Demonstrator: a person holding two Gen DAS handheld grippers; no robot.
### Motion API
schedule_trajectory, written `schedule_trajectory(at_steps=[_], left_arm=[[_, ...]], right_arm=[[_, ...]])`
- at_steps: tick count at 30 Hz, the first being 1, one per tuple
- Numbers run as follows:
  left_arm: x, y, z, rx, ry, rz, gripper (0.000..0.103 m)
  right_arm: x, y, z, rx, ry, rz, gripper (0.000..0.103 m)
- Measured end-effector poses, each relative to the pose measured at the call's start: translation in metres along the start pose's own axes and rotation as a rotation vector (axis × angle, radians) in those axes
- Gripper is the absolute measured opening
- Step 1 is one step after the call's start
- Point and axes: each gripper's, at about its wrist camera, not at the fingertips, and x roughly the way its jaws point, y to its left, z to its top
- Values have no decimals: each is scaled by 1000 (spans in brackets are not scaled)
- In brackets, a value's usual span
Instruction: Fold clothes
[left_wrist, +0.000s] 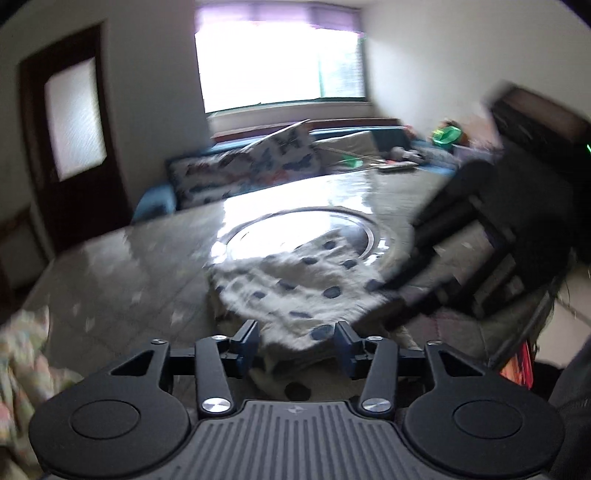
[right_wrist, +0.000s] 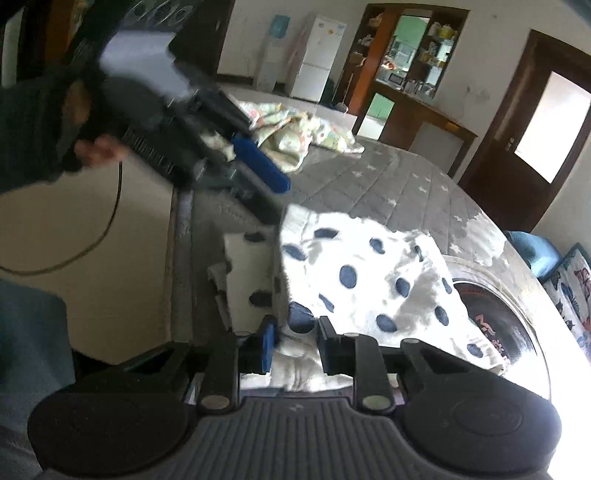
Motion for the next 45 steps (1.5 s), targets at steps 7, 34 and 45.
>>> schedule_trajectory(at_steps=[7,34,45], left_arm=[[26,-19,-1,275,-20,-10,59],[57,-29,-3,427,-73,-26,58],[60,-33,-6,523,-68,-45,60]], right_arm=[[-15,-33,10,114,-49,11,19],[-5,-3,5,43,-6,55,50],[2,10,0,-64,13,-62,23]])
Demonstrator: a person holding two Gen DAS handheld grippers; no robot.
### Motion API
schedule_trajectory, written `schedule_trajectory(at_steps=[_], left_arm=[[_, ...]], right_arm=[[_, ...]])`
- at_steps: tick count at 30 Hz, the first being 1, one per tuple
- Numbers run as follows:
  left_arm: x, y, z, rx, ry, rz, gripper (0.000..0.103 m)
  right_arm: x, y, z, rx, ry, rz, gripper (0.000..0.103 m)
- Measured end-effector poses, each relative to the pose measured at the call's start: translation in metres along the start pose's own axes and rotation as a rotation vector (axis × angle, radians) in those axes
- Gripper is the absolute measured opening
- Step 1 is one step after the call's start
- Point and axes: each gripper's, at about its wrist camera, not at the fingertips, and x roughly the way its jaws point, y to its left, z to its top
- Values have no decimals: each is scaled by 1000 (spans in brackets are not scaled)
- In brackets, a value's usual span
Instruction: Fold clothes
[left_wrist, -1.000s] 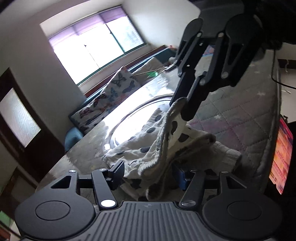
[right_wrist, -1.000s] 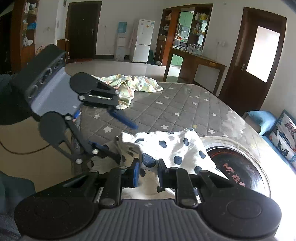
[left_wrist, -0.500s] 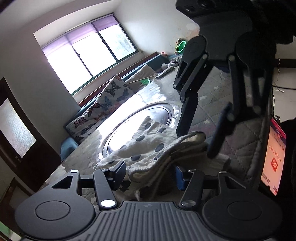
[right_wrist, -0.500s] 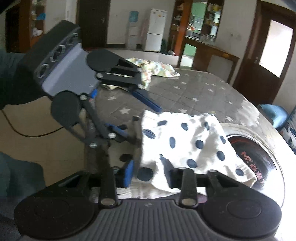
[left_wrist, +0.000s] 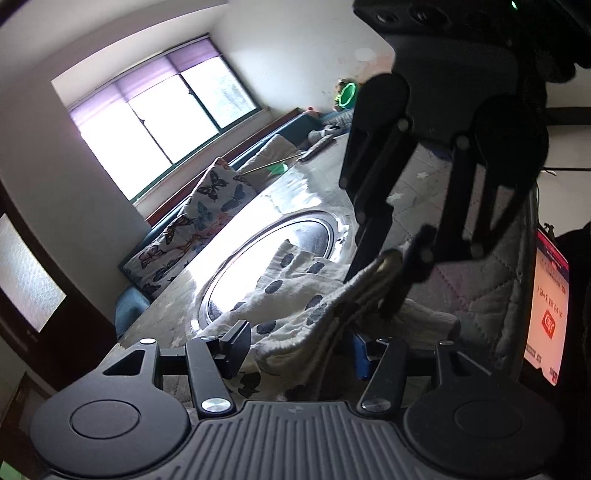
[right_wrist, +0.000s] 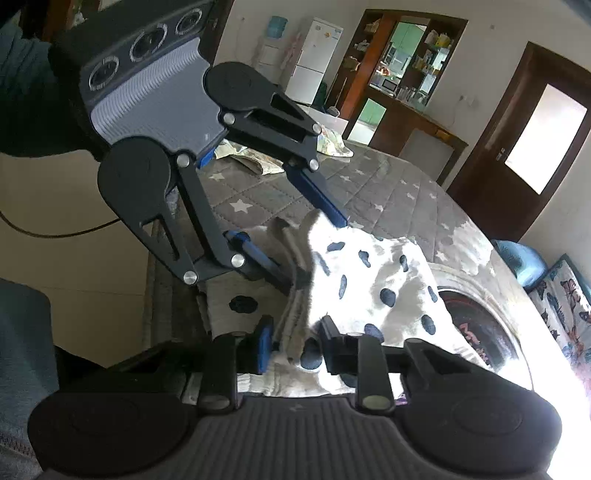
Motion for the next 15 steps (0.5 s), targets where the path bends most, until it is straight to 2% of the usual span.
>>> schedule_trajectory(at_steps=[2,3,4,7,9,12,15], left_arm=[[3,2,-1,12,7,-3,57],[4,3,-1,10,14,-5,49],[4,4,-2,2,21,-19,36],[1,10,-4,-56,29,-37,21],[-7,14,-3,-96,24,-34,20],[-25,15,5,-100,14,-3,19],[-44,6,12,-50,8,36,19]], right_arm=[[-3,-2,0,-9,-2,-5,21],[-5,-3,1,-11,-4,-7,20],[-6,-4,1,-11,-6,-11,19],[-10,-10,2,-4,-16,-19,17],[-13,-12,2,7,-26,-16,16],[-18,-10,5,-3,-53,-15,16],[-26,-8,9,-14,-87,-11,16]])
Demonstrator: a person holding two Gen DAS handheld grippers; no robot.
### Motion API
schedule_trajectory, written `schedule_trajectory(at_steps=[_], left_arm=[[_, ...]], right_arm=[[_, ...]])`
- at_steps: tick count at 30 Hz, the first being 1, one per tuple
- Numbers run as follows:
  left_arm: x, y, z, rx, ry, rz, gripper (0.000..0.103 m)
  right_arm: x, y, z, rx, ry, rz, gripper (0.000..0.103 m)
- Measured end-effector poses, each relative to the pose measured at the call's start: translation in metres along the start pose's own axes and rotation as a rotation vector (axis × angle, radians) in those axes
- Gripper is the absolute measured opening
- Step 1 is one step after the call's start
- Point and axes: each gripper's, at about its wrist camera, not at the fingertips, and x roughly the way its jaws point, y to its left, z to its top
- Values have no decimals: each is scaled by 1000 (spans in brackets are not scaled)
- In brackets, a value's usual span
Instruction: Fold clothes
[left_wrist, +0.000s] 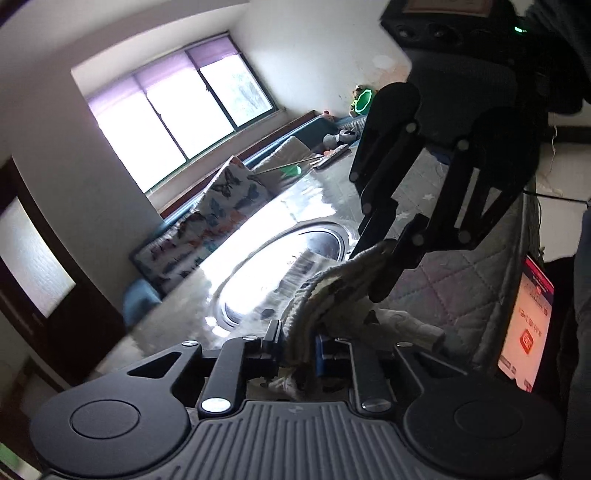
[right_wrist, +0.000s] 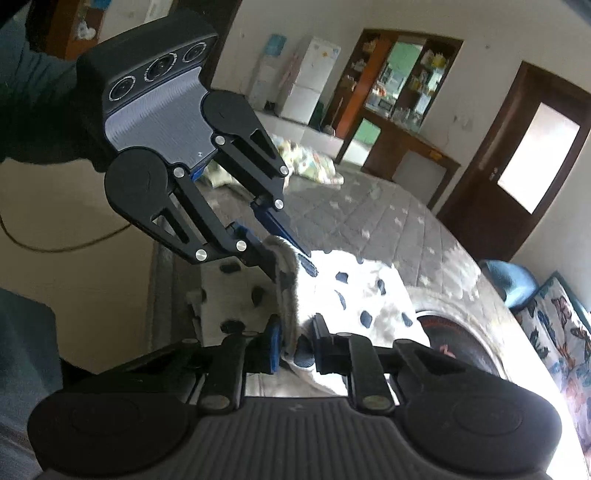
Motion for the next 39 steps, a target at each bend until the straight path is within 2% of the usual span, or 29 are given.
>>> schedule_trajectory(at_steps=[3,6,7,10,12,14,17,19,21,24,27,31,34,39], left_arm=[[2,-8,-9,-1,62,-28,32],[11,-11,-22,-41,121,-62,34],[12,-10,-24,-60,128,-78,40],[-4,-1,-25,-106,87,-101,51],[-14,11,-26,-167,68,-104,54],[-25,21,-23,-259,44,-87,54],[-30,30,-13,-392,2,-83,54],[-27,29,-2,-451,-18,-82,54],[-17,22,10,-490,-23,-79,54],[7,8,20,-516,14,-81,54],[28,1,18,-559,74,-105,54],[38,-2,10,-580,129,-116,54],[37,0,5,-602,137,-122,54],[38,-1,2,-615,145,-126,55]], right_arm=[[-2,5,1,4,-15,31,16],[2,11,-2,19,-12,73,17],[8,11,-5,39,3,94,19],[24,9,-13,103,45,154,23],[17,3,-14,129,44,167,27],[8,-4,-14,165,37,180,38],[-4,-25,-15,268,10,211,40],[-6,-39,-16,332,-6,192,40],[-1,-52,-18,386,-10,138,40],[17,-78,-26,477,1,64,40],[41,-102,-38,551,23,2,40],[71,-125,-54,625,46,-21,40],[92,-139,-73,697,95,-34,40],[102,-159,-88,729,81,-89,39]])
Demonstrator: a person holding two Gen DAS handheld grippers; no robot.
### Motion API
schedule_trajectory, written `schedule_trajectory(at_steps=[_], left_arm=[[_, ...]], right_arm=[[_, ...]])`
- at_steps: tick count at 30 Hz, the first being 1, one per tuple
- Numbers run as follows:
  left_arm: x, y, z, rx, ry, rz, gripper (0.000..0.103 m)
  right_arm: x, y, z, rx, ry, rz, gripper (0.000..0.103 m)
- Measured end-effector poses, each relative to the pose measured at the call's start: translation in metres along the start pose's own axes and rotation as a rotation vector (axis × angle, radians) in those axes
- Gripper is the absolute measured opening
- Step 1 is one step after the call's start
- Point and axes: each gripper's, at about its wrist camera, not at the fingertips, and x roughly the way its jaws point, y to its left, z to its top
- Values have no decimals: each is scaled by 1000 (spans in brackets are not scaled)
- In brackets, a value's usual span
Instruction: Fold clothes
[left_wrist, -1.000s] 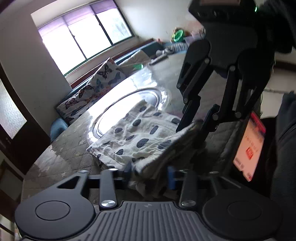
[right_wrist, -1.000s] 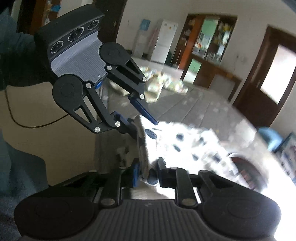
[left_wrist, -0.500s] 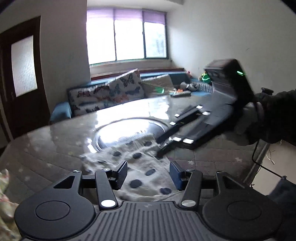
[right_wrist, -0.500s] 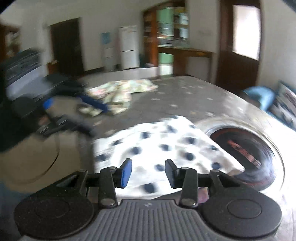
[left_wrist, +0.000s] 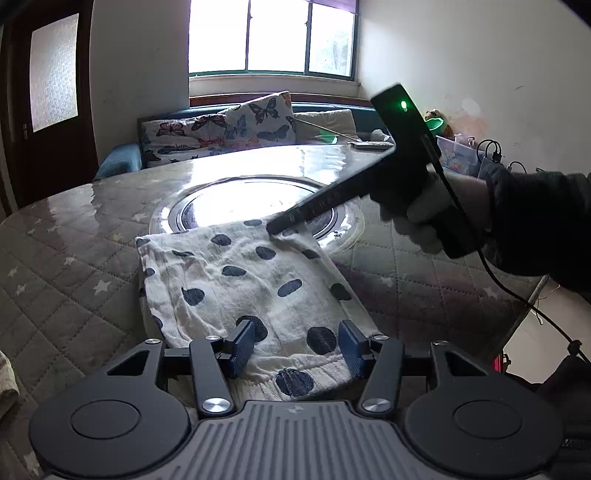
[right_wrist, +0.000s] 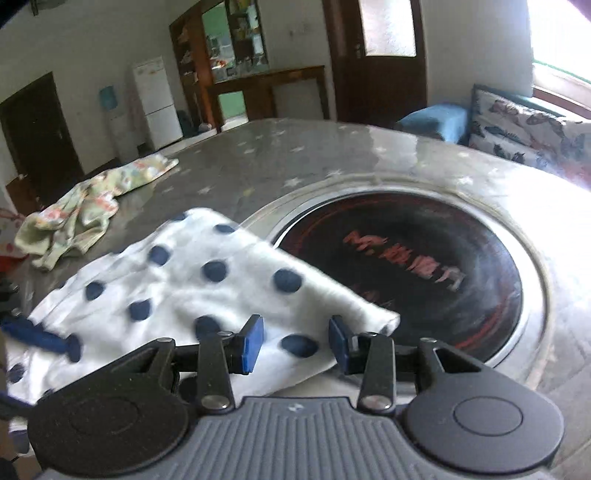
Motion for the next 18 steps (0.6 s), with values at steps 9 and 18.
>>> schedule_trajectory(at_steps=[9,18], left_arm=[[-5,-2,-4,-38,-21,15,62],[-9,4,-10,-105,-35,11,63]], right_arm=[[10,34,29,-60,-26,66,40],[61,93,48,-208,4,174,41]])
